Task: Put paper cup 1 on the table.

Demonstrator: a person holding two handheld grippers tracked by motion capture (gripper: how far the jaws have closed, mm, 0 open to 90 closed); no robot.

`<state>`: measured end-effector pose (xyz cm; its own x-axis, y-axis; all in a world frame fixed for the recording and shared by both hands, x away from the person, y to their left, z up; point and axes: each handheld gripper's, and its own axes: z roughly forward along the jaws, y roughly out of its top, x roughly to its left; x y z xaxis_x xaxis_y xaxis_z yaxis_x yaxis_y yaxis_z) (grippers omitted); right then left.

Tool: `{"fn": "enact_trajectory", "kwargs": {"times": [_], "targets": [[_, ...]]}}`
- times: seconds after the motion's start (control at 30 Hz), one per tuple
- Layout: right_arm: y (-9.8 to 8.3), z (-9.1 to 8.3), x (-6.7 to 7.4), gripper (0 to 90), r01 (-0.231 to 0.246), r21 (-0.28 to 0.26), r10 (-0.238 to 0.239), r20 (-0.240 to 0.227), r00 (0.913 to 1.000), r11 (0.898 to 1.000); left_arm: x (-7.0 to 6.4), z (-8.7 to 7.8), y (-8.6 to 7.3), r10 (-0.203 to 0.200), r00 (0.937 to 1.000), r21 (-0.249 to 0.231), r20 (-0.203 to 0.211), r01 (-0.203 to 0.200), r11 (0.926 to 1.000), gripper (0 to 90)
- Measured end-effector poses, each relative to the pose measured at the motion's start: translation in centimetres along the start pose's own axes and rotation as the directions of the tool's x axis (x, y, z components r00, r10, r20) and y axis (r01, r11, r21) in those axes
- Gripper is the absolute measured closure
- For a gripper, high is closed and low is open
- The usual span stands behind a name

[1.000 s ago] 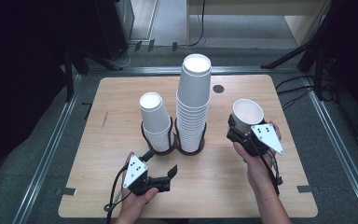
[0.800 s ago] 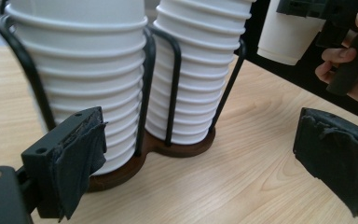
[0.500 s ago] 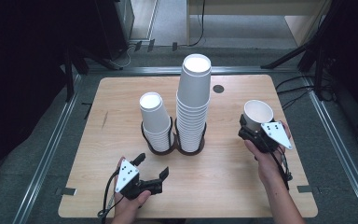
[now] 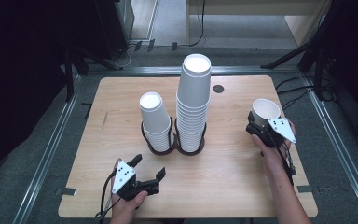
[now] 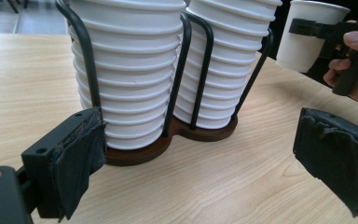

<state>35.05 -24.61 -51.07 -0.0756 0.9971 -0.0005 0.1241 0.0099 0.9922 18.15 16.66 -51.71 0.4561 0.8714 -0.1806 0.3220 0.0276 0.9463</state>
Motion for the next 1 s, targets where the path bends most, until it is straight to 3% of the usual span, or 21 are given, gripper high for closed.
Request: {"fn": "enact_trajectory", "kwargs": {"times": [0.33, 1.0], "targets": [[-1.1, 1.3, -0.5, 13.0, -0.006, 0.031, 0.005, 0.047, 0.9989, 1.000, -0.1, 0.1, 0.0, 0.002, 1.0000, -0.002, 0.003, -0.002, 1.0000, 2.5], [-2.4, 1.7, -1.1, 12.4, 0.006, 0.093, -0.013, 0.072, 0.9973, 0.996, -0.2, 0.3, 0.1, 0.001, 1.0000, -0.003, 0.010, -0.001, 1.0000, 2.5]]}}
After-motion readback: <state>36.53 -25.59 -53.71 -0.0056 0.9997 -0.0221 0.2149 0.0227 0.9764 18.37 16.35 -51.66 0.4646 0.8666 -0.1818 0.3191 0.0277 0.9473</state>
